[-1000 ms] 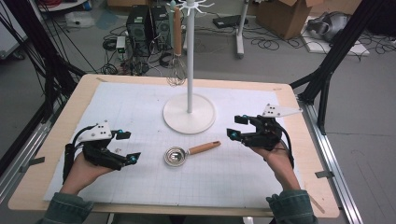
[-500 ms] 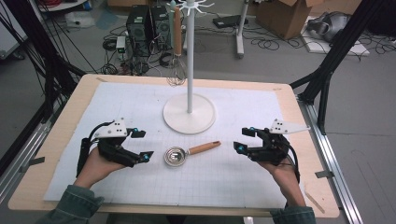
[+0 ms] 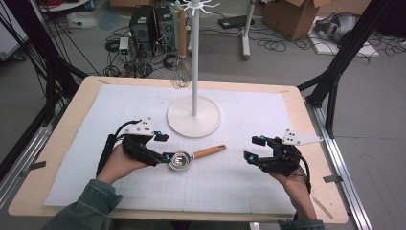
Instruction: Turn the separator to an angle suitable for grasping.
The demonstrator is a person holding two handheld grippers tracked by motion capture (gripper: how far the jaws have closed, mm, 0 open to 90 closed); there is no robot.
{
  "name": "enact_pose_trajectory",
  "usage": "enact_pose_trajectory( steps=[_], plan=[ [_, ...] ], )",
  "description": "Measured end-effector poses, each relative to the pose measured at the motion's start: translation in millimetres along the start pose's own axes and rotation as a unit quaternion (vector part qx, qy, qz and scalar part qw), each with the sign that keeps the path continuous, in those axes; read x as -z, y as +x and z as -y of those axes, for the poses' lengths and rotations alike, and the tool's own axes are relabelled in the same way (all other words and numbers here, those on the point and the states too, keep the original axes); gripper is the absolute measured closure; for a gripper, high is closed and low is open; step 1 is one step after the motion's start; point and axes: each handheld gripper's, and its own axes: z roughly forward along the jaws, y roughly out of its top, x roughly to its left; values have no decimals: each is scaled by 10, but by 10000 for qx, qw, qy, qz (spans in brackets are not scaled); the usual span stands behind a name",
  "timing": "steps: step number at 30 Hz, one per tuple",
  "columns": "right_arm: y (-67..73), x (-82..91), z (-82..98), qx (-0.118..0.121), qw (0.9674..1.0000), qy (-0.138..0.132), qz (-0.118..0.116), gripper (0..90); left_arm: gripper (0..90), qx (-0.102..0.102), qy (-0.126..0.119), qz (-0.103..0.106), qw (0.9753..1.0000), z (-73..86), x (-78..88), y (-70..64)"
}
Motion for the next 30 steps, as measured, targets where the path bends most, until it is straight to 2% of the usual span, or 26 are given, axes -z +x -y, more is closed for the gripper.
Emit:
enact_pose_trajectory(
  steps=[6,9,13,20,23,28,30],
  plan=[
    [14,17,30,123,9998,118,-87,280,337,-105,119,1,9999,-111,-214,-1],
    [5,48,44,131,9998,125,-61,279,353,-90,144,88,9998,-127,-323,5],
    [-6,68,65,170,9997,131,-76,279,389,-52,338,189,9992,-124,-464,31],
    [-7,30,100,209,9992,340,-70,279,431,10,443,230,9988,-106,-678,72],
    [-12,28,103,199,9992,348,-47,279,443,2,652,299,9974,-79,-779,79],
    [-17,32,110,176,9992,357,-48,278,478,-27,839,226,9962,-53,-891,88],
    [-22,36,114,153,9994,310,-24,278,525,-20,844,262,9961,-48,-923,91]
  ],
)
